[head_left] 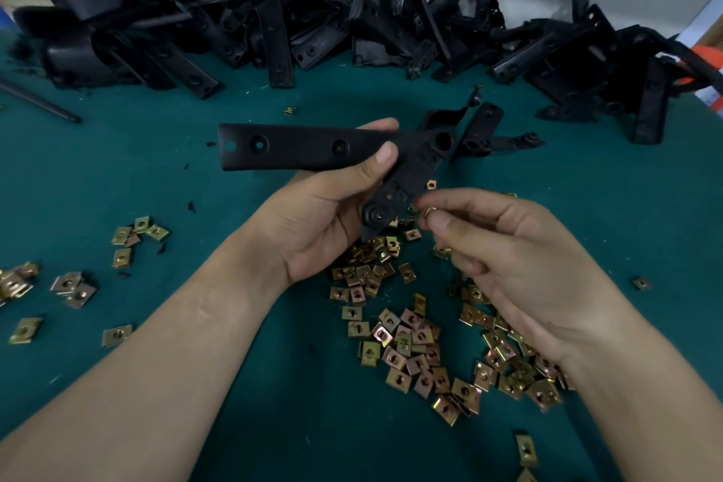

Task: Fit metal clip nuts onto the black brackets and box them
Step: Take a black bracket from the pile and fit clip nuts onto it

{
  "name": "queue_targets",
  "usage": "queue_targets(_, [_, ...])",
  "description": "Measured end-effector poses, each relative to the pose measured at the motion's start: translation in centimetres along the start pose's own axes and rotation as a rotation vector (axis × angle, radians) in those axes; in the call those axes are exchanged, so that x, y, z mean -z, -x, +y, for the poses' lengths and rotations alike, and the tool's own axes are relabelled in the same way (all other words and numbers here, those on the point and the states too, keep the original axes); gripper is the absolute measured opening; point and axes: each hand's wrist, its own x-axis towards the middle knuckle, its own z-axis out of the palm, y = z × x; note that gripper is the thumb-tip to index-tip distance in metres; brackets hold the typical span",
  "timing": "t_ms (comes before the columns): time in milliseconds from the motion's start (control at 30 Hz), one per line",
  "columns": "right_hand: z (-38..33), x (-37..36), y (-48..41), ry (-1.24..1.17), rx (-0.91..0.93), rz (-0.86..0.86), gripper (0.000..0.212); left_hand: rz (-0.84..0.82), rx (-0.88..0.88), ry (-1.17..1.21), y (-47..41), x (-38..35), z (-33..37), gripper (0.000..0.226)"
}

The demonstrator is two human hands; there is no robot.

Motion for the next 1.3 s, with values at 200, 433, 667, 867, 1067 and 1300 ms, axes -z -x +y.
queue_targets(200, [-0.2, -0.5, 0.1, -0.163, 0.062, -0.027, 0.031, -0.015, -0.006, -0.027, 0.0, 0.0, -0.2, 0.050])
queue_targets(433, [0.3, -1.1, 0.0, -0.169, 0.092, -0.025, 0.031, -0.027, 0.004, -0.040, 0.2, -0.3, -0.3, 0.055])
queue_targets(667, [0.4, -1.4, -0.2, -0.264, 0.056, 0.000, 0.035, -0.005, -0.014, -0.030, 0.2, -0.4, -0.2, 0.054])
queue_targets(867, [0.6, -1.5, -0.4, -0.338, 0.032, -0.012, 0.036, 0.002, -0.017, -0.036, 0.1, -0.2, -0.3, 0.040])
queue_targets(1067, [0.7, -1.6, -0.3, -0.330, 0.045, -0.023, 0.036, -0.009, -0.021, -0.036, 0.1, -0.2, -0.4, 0.038])
queue_targets(1300, [0.7, -1.9, -0.1, -0.350, 0.091, 0.020, 0.037, 0.005, -0.046, -0.095, 0.0, -0.4, -0.5, 0.041])
